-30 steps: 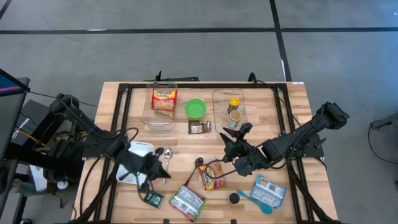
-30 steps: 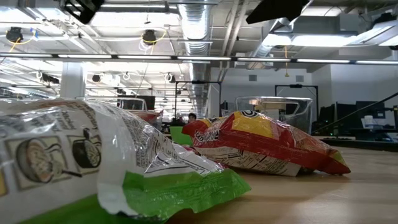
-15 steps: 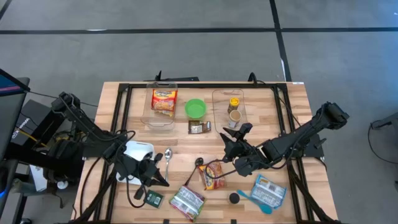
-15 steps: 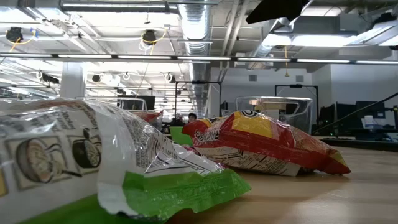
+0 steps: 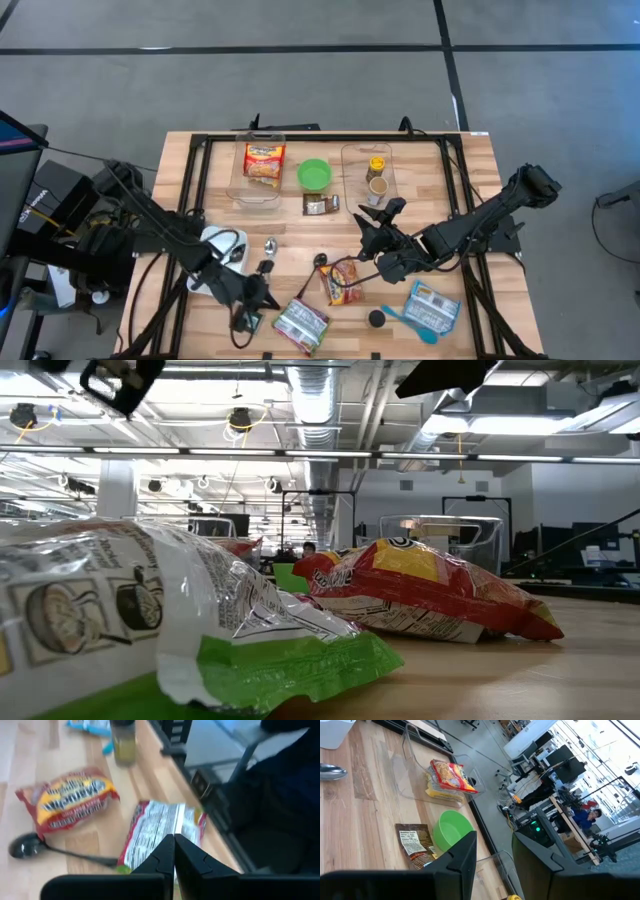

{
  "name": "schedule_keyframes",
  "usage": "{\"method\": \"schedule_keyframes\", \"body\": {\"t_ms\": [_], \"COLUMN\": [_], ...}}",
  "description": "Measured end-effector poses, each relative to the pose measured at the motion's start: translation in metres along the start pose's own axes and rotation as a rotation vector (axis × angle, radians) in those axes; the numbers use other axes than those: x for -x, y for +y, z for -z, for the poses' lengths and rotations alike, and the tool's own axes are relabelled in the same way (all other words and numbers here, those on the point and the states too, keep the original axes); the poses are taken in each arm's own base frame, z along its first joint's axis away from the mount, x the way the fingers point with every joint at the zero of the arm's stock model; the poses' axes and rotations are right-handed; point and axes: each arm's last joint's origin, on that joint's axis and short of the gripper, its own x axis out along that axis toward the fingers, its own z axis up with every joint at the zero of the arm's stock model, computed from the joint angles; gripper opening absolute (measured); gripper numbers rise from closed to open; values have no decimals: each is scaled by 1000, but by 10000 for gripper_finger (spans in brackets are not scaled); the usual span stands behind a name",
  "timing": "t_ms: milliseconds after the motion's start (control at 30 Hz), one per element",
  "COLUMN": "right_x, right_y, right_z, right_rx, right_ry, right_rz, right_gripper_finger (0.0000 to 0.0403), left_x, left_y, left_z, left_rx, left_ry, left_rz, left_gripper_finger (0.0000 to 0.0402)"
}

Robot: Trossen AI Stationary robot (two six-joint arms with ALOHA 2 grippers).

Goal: Pick & Place Food Item

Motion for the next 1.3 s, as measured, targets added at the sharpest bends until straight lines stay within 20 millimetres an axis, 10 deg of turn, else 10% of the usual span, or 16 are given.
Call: {"method": "schedule_keyframes", "body": {"t_ms": [767,1300], "right_x": [-2,-2], "right_y": [-1,-1], "right_z": [0,0], "right_rx": [2,2], "right_ry": [5,5], "right_rz": [4,4], "right_gripper_finger": [118,118], "left_x": [-32,-33], "left_y": [-1,2], "left_z": [28,27], "left_rx": [60,205], "left_ry": [150,148], "left_rz": [4,-15], "left_gripper_finger": [8,182]}}
